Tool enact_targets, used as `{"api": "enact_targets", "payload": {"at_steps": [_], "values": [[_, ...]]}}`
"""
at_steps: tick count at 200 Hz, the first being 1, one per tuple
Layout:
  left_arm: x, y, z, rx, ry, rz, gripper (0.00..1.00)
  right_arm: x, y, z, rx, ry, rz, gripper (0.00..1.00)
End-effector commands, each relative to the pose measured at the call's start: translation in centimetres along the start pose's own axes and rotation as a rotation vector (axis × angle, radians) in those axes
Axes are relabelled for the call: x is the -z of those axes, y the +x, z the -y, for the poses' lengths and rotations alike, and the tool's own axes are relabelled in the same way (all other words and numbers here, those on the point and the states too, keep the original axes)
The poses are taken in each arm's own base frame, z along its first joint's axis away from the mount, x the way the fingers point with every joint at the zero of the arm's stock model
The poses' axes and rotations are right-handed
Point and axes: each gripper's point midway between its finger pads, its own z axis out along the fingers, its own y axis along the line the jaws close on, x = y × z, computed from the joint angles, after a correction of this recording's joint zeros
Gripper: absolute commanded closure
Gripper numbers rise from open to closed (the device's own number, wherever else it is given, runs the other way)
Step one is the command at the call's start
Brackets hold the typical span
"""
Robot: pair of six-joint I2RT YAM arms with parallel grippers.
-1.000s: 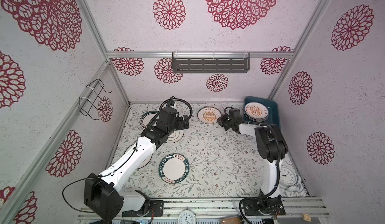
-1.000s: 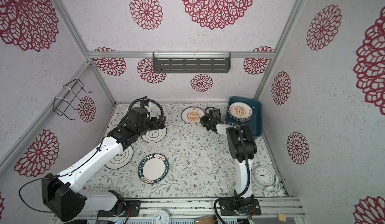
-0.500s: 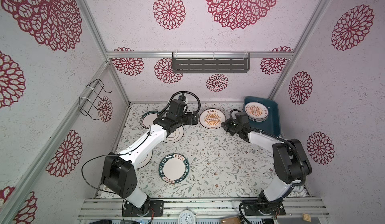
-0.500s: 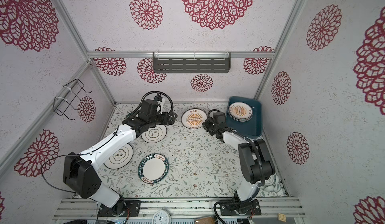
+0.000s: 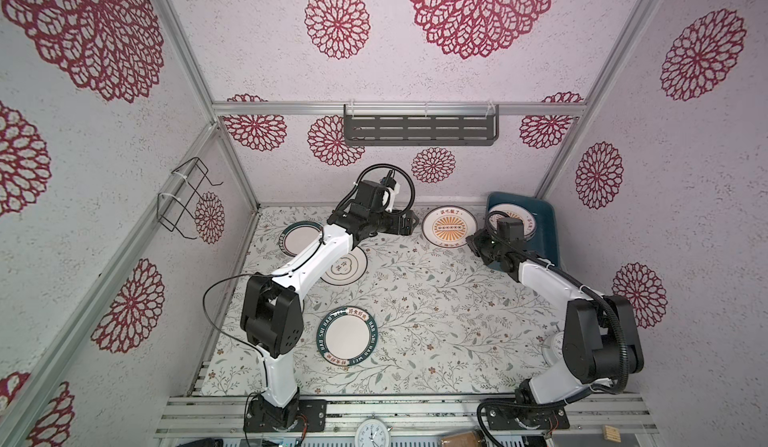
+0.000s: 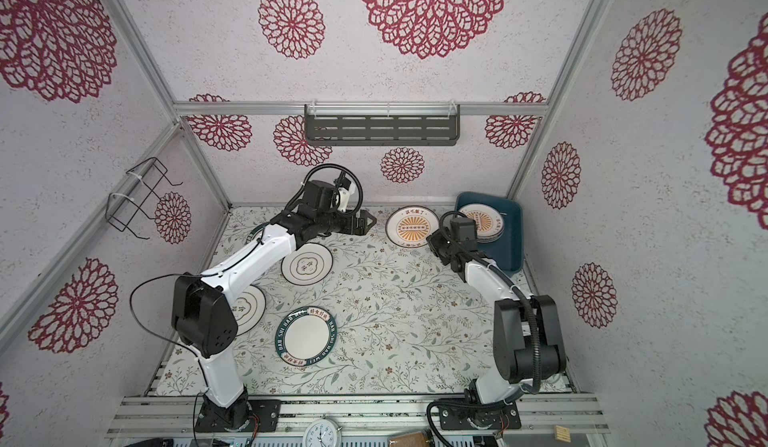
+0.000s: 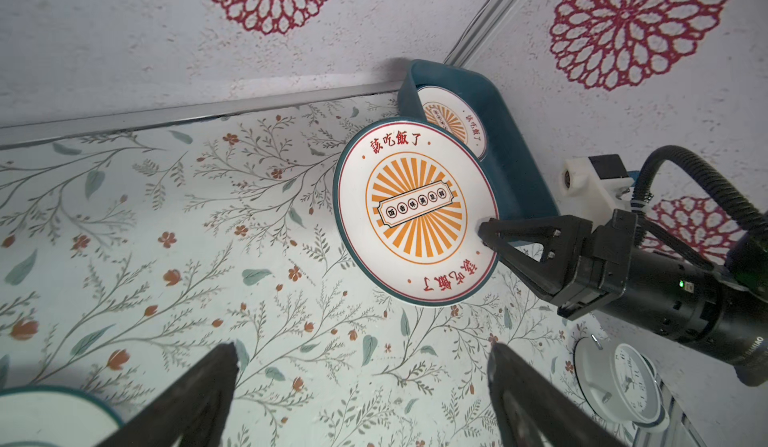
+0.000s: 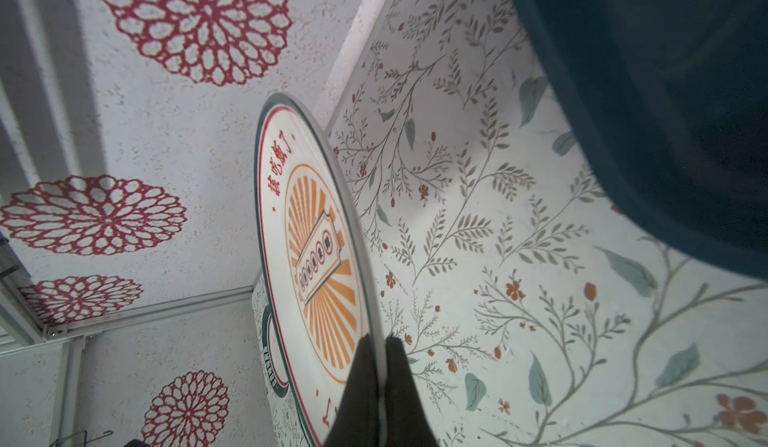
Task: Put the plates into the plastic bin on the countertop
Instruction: 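Lower the orange plate into the teal bin and open the right gripper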
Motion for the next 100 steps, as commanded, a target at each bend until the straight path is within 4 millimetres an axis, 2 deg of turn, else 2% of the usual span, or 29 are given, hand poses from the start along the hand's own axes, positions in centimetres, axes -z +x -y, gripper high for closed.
{"api": "enact_targets", "payload": {"at_steps": [1, 27, 47, 100], "values": [[-1.7, 0.3, 0.1, -0.022, 0.067, -0.041, 0.03, 2.9, -3.7, -3.1, 0.044, -0.071, 0.109, 1.00], [-3.4, -0.4, -0.7, 0.034, 0.123, -0.038, 0.03, 4.0, -6.3, -2.6, 0.054, -0.039, 0.165, 1.00], [-3.9, -1.3, -0.9, 0.051, 0.160, -0.020, 0.03, 4.6, -8.1, -1.9, 0.047, -0.019, 0.196, 1.00], [-5.8, -2.1, -2.1, 0.079, 0.160, -0.006, 0.03, 5.0, -11.9, -0.1, 0.022, 0.037, 0.256, 1.00]]}}
